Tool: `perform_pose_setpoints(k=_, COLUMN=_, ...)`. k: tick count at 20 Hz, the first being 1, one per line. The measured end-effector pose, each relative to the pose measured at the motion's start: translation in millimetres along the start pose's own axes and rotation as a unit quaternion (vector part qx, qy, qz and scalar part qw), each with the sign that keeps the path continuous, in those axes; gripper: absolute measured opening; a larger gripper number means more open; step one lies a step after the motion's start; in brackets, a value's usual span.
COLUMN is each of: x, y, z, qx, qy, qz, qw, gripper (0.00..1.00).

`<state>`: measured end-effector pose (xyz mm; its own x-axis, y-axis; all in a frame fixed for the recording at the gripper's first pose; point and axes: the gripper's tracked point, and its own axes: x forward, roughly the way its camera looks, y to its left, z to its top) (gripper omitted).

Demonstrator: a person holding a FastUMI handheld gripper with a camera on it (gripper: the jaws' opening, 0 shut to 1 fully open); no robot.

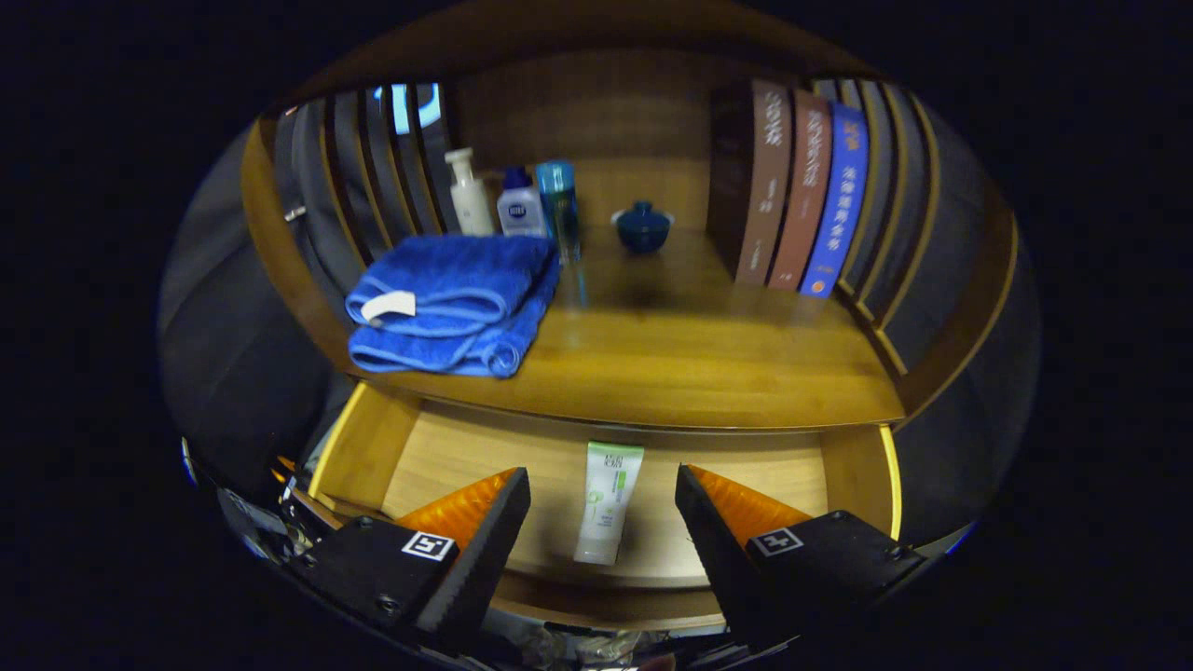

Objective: Pull open the drawer, take out the items inside it, and place them on the countertop above the cabinet.

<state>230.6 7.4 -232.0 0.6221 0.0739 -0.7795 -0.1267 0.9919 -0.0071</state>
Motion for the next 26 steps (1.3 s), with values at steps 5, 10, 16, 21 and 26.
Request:
perform_pose_setpoints(k=5, x=60, y=-1, z=-36, qx=-0.021, qy=0.113, qz=-0.024, qw=0.993, gripper=0.99)
perform_pose_setpoints(k=10, x=80, y=0, z=-68, qx=0.003, qy=0.192, qz=-0.029, qw=0.981, gripper=0.87)
perform_pose_setpoints(k=16, x=80, y=-9, z=-66, qx=0.065, qy=0.232, qz=-0.039, qw=0.97, gripper=0.46)
perform_pose_setpoints(k=21, x=66, y=-15, z=-48, qx=0.084, qy=0.23, qz=-0.013, qw=0.969, gripper=0.36)
perform_pose_setpoints(k=26, x=26, y=3, z=-27, qx=0.084, qy=0.217, qz=0.026, qw=0.972, gripper=0.36)
